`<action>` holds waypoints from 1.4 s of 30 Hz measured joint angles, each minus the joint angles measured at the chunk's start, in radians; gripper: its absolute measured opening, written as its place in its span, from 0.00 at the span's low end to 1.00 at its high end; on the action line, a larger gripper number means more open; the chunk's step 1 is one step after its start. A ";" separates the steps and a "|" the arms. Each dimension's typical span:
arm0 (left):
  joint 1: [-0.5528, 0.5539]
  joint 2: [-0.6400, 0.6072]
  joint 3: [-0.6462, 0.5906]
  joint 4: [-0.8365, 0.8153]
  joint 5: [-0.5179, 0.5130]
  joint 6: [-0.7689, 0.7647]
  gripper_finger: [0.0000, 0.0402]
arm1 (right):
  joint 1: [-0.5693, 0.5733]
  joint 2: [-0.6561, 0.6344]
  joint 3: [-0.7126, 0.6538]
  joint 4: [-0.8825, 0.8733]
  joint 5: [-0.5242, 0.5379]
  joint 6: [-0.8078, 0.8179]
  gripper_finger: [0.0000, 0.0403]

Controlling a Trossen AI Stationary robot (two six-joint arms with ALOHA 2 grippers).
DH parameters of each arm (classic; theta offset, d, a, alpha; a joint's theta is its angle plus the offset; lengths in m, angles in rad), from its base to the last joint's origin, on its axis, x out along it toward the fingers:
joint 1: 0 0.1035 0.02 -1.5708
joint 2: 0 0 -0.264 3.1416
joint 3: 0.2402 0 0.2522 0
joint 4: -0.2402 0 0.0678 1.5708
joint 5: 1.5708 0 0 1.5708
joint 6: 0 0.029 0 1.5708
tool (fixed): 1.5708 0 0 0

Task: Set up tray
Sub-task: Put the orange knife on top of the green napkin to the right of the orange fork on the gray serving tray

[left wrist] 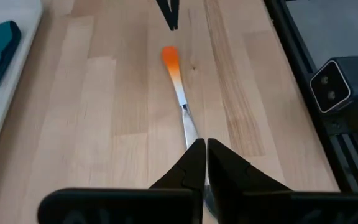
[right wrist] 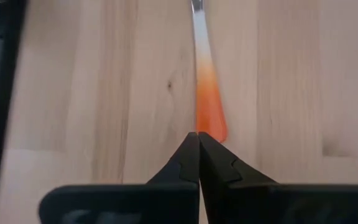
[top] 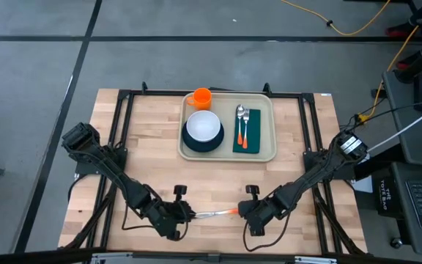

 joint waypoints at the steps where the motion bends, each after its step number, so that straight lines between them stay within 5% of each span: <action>1: 0.001 0.000 0.000 -0.002 -0.001 -0.012 0.03 | 0.000 0.007 0.000 0.000 -0.002 0.005 0.00; 17: 0.002 0.012 0.000 -0.082 -0.025 -0.177 0.28 | 0.000 0.035 0.000 0.021 -0.010 0.022 0.00; 23: 0.009 0.086 0.000 -0.068 0.040 -0.248 0.35 | -0.004 0.035 0.000 0.005 -0.008 0.018 0.00; 42: 0.011 0.121 0.000 -0.036 0.093 -0.327 0.40 | -0.023 0.076 -0.001 0.013 0.009 0.025 0.00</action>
